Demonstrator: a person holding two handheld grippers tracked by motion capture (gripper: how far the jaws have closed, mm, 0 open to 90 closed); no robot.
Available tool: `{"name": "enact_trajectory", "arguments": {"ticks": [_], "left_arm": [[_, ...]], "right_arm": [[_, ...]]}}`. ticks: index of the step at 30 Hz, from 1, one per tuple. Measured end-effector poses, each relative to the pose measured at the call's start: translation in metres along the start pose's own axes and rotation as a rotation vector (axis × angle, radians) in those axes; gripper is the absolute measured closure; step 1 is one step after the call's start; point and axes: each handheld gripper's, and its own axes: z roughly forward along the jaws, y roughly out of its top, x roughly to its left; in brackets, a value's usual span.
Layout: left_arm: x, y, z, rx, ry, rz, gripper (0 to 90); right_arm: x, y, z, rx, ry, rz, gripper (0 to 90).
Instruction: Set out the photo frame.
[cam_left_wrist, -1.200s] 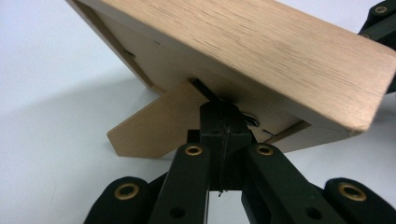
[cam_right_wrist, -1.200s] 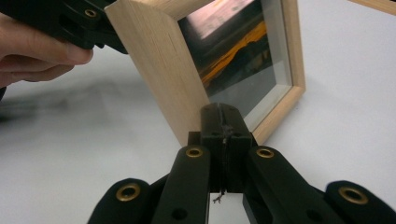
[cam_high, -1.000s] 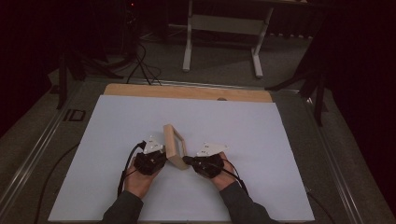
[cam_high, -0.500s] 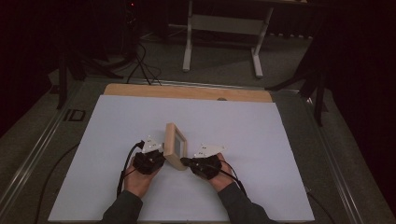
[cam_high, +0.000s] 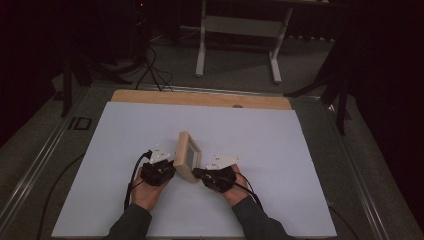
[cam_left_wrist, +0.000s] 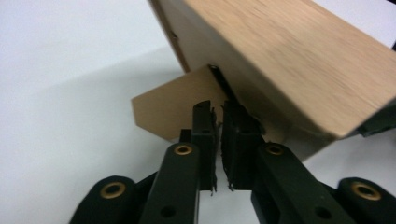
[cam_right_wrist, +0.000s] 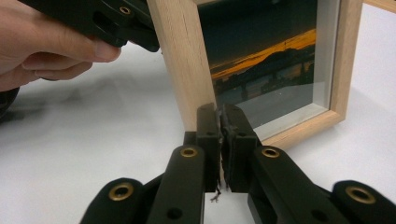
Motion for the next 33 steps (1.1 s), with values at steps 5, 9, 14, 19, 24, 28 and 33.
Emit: {"name": "enact_trajectory", "arguments": {"ticks": [5,9,14,19,24,28,33], "left_arm": [[0.005,0.000,-0.007,-0.025,0.028,-0.020,75.1],[0.008,0.002,-0.013,-0.043,0.028,-0.038,65.9],[0.012,0.004,-0.021,-0.078,0.045,-0.064,59.3],[0.014,0.005,-0.028,-0.114,0.049,-0.088,56.9],[0.016,0.008,-0.038,-0.155,0.059,-0.104,54.0],[0.016,0.011,-0.044,-0.176,0.060,-0.101,52.7],[0.015,0.014,-0.050,-0.200,0.047,-0.109,51.0]], "right_arm": [[-0.001,0.000,-0.001,-0.001,-0.009,-0.002,78.5],[-0.002,0.000,-0.002,-0.005,-0.018,-0.002,73.9],[-0.004,0.000,-0.004,-0.010,-0.022,0.006,70.5],[-0.006,0.000,-0.005,-0.012,-0.013,0.004,69.3],[-0.006,0.000,-0.006,-0.007,-0.014,0.005,68.5],[-0.007,0.000,-0.007,-0.004,-0.017,0.000,68.6],[-0.010,0.001,-0.009,-0.012,-0.026,0.001,68.5]]}}
